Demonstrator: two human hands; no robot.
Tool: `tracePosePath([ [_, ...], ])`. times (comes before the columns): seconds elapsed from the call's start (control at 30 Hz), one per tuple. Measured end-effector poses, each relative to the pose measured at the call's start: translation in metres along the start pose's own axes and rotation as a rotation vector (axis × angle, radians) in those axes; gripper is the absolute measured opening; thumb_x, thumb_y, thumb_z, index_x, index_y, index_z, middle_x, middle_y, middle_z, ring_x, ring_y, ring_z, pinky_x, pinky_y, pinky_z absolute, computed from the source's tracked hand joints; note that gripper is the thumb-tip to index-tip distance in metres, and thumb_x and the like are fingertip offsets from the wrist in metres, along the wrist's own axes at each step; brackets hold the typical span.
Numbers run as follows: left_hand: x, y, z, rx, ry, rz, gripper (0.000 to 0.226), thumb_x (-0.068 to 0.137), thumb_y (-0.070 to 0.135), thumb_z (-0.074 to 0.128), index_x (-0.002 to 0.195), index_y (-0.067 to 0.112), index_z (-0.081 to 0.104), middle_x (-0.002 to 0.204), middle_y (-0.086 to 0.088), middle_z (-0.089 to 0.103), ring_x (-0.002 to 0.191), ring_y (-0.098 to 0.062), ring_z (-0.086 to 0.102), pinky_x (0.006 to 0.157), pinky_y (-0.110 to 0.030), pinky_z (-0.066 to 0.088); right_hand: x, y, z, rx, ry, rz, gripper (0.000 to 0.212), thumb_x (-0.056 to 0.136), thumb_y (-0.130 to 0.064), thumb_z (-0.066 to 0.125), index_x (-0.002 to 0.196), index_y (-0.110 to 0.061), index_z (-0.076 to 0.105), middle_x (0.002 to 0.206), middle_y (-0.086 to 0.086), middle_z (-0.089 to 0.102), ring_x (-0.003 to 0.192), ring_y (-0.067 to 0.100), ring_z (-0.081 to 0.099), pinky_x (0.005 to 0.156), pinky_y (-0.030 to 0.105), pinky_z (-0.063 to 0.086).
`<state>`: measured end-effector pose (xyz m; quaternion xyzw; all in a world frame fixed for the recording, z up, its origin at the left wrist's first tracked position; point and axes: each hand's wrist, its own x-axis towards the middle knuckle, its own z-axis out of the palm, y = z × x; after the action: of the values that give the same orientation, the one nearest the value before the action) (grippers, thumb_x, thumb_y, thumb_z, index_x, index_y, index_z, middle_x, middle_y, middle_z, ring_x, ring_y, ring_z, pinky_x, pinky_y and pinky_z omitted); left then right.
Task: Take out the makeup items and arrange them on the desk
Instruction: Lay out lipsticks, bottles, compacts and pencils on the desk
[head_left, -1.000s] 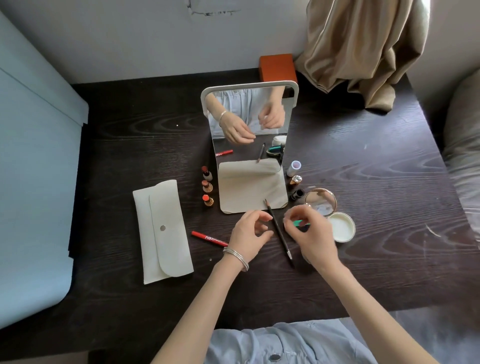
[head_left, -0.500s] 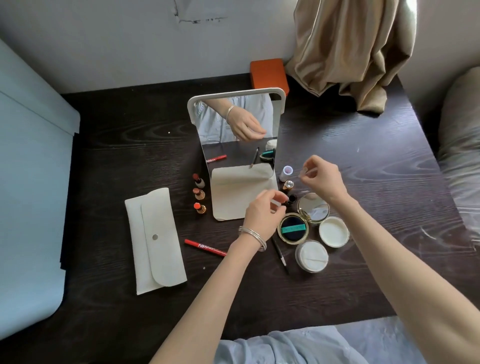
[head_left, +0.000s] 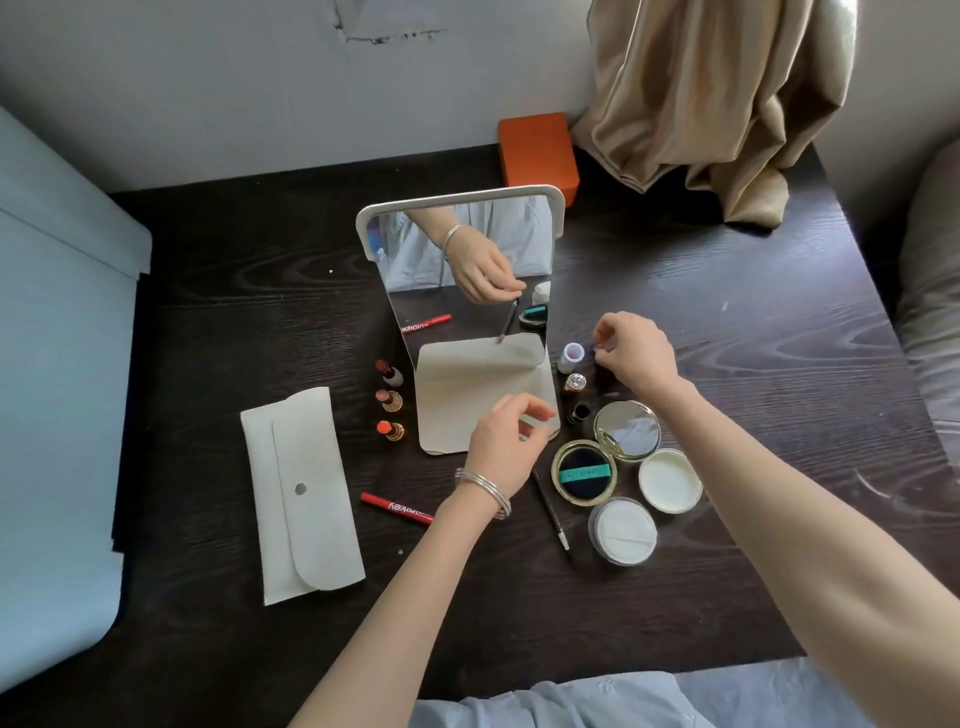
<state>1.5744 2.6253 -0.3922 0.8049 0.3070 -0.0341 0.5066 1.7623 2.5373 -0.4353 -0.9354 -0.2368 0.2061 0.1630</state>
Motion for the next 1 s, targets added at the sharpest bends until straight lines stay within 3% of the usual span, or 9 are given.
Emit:
tracePosePath([
  [0.2, 0.0021, -0.0009, 0.0017, 0.016, -0.010, -0.018, 0.013, 0.090, 0.012, 0.056, 0.099, 0.018, 0.063, 0.099, 0.009, 0.058, 0.088, -0.011, 0.058, 0.079, -0.025, 0.051, 0.0028, -0.0005, 0.0048, -0.063, -0.063, -0.072, 0.016, 0.078, -0.006, 0.061, 0.090, -0.010, 0.070, 0.100, 0.010, 0.061, 0.093, 0.032, 0.060, 0.079, 0.035, 0.046],
  [0.37, 0.0057, 0.0045, 0.0026, 0.008, -0.013, -0.012, 0.014, 0.089, 0.011, 0.055, 0.097, 0.019, 0.064, 0.099, 0.008, 0.059, 0.088, -0.013, 0.059, 0.081, -0.028, 0.051, 0.0020, -0.0004, 0.0039, -0.007, -0.078, -0.055, 0.014, 0.078, -0.007, 0.063, 0.085, -0.014, 0.072, 0.092, 0.001, 0.052, 0.087, 0.026, 0.061, 0.075, 0.031, 0.045],
  [0.5, 0.0068, 0.0057, 0.0036, 0.010, -0.021, -0.009, 0.014, 0.089, 0.011, 0.055, 0.098, 0.019, 0.064, 0.102, 0.004, 0.061, 0.087, -0.012, 0.058, 0.081, -0.029, 0.052, 0.0001, 0.0010, 0.0052, 0.025, -0.105, -0.012, 0.013, 0.076, -0.010, 0.063, 0.085, -0.018, 0.069, 0.095, 0.001, 0.055, 0.089, 0.025, 0.061, 0.078, 0.033, 0.047],
  [0.63, 0.0064, 0.0035, 0.0051, 0.027, -0.023, -0.030, 0.017, 0.089, 0.009, 0.054, 0.100, 0.018, 0.063, 0.107, 0.002, 0.061, 0.088, -0.009, 0.056, 0.079, -0.022, 0.050, 0.0011, 0.0003, 0.0053, 0.051, -0.111, 0.007, 0.014, 0.074, -0.009, 0.064, 0.085, -0.019, 0.067, 0.090, 0.000, 0.052, 0.087, 0.026, 0.059, 0.075, 0.032, 0.046],
  [1.0, 0.0038, -0.0001, 0.0048, 0.043, -0.021, -0.026, 0.017, 0.090, 0.008, 0.054, 0.101, 0.016, 0.064, 0.108, 0.001, 0.061, 0.088, -0.008, 0.055, 0.079, -0.020, 0.048, -0.0009, -0.0007, 0.0051, 0.048, -0.109, 0.024, 0.017, 0.075, -0.010, 0.063, 0.089, -0.020, 0.066, 0.102, 0.005, 0.056, 0.095, 0.029, 0.058, 0.078, 0.035, 0.045],
])
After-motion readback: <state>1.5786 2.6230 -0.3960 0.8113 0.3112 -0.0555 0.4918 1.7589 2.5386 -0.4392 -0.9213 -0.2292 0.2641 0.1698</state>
